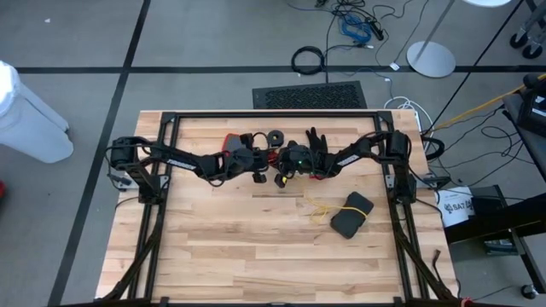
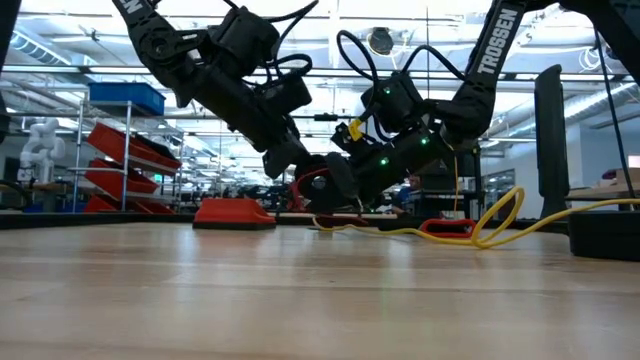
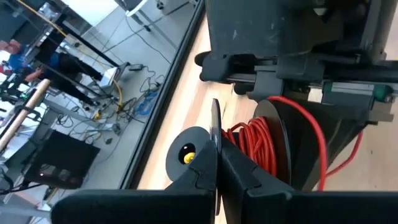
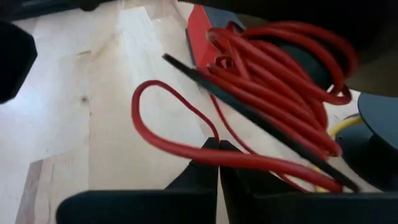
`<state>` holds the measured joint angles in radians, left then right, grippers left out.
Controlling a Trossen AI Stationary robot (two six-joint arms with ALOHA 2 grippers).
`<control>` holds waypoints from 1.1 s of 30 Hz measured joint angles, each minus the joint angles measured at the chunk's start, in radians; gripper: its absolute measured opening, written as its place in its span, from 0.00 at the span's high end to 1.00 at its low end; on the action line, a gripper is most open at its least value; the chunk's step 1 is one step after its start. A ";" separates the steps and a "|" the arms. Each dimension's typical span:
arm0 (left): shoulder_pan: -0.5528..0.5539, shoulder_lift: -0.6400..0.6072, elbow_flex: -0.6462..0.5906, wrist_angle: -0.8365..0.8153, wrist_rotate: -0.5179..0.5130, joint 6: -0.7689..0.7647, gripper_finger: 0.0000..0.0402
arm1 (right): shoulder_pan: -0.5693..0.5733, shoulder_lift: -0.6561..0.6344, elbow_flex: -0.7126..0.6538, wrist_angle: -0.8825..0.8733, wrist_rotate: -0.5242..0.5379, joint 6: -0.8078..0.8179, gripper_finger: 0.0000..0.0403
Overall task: Coil cords
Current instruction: Coil the red wire onto spool
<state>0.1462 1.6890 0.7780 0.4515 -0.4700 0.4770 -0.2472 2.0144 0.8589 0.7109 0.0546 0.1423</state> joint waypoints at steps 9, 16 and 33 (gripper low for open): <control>-0.023 0.000 0.000 -0.029 -0.057 -0.018 0.98 | 0.001 0.000 0.000 0.022 0.026 -0.003 1.00; 0.015 0.054 0.000 -0.039 -0.016 -0.020 0.98 | -0.023 0.000 0.000 -0.016 0.034 -0.038 1.00; 0.029 0.150 0.005 0.012 0.081 0.082 0.98 | -0.040 -0.022 0.002 -0.205 -0.037 -0.264 0.81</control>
<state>0.1753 1.8385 0.7826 0.4633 -0.3890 0.5585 -0.2867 1.9925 0.8604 0.5063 0.0172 -0.1221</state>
